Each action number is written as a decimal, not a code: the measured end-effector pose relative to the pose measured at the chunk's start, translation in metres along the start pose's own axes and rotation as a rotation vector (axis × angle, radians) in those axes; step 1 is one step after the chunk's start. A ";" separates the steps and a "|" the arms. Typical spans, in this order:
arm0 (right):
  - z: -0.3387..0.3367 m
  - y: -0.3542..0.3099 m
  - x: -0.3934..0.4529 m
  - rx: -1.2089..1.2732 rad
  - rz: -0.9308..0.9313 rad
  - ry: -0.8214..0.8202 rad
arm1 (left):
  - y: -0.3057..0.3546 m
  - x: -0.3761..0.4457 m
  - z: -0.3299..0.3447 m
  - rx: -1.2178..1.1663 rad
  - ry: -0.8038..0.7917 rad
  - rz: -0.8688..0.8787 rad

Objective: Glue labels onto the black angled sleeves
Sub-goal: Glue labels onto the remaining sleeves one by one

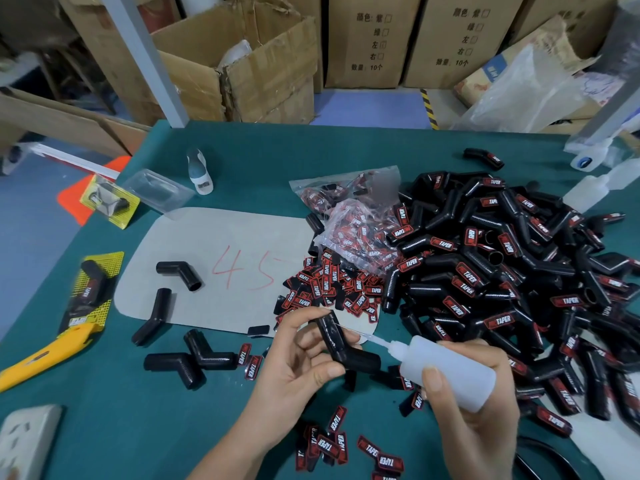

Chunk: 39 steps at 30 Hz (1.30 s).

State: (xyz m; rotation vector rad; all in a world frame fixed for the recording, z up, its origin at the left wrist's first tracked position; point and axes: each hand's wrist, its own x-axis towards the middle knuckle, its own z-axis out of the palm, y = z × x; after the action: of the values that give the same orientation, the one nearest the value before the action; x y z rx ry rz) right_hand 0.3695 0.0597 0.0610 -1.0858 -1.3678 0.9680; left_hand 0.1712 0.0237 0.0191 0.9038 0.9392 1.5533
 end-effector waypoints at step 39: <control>-0.002 0.007 -0.002 0.012 -0.056 -0.030 | -0.001 -0.005 -0.001 0.121 0.070 -0.051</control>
State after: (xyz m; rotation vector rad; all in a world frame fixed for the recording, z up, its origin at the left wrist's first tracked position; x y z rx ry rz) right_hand 0.3725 0.0598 0.0536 -1.0225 -1.4085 0.9536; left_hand 0.1718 0.0190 0.0177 0.9084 1.1077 1.5054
